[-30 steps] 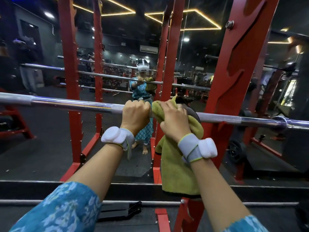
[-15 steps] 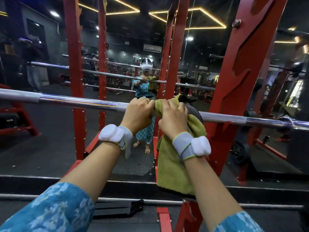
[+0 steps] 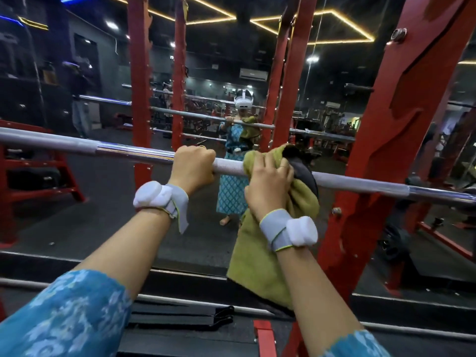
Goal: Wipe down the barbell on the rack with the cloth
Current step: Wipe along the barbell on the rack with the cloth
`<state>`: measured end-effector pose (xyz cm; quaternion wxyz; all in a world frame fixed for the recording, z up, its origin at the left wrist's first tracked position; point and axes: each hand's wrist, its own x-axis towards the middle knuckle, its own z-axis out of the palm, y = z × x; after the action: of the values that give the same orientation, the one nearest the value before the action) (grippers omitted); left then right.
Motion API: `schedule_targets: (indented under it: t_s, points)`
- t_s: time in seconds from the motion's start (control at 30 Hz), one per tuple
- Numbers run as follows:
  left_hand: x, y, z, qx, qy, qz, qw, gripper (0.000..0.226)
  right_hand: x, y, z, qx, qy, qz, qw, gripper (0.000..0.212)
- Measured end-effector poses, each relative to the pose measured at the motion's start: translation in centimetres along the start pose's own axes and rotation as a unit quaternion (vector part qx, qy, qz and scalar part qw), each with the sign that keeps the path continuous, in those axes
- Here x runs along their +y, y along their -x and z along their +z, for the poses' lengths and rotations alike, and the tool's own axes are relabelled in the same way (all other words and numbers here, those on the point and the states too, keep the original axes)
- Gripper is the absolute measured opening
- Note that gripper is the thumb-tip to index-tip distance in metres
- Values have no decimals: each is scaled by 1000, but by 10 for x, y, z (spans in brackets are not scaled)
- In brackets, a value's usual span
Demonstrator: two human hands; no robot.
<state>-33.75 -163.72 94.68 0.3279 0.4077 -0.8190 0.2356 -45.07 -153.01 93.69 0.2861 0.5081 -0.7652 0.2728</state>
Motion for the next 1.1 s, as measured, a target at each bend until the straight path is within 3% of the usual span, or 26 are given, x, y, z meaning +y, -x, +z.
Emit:
schedule_targets:
  t_s: [0.13, 0.23, 0.43, 0.5, 0.63, 0.73, 0.93, 1.1]
  points:
    - [2, -1, 1, 30, 5, -6, 1000, 15, 1, 17, 16, 56, -3, -90, 994, 74]
    - [1, -1, -2, 27, -4, -1, 1000, 13, 19, 21, 14, 87, -21, -95, 991, 78]
    - [2, 0, -3, 17, -9, -3, 1000, 17, 1, 5, 2, 16, -18, 3, 1000, 60]
    - [2, 0, -3, 18, -9, -6, 1000, 14, -8, 5, 2, -2, -31, -19, 999, 62]
    - [2, 1, -3, 26, 1, -5, 1000, 12, -10, 21, 16, 52, -29, -113, 992, 69]
    - [1, 1, -2, 17, -7, 1, 1000, 16, 4, 25, 13, 79, -43, -108, 990, 67]
    - [1, 0, -2, 10, -13, 2, 1000, 20, -13, 4, 0, 5, -36, -35, 999, 55]
    - [1, -5, -6, -14, -16, 13, 1000, 22, -27, 16, 13, 16, -63, -118, 991, 68]
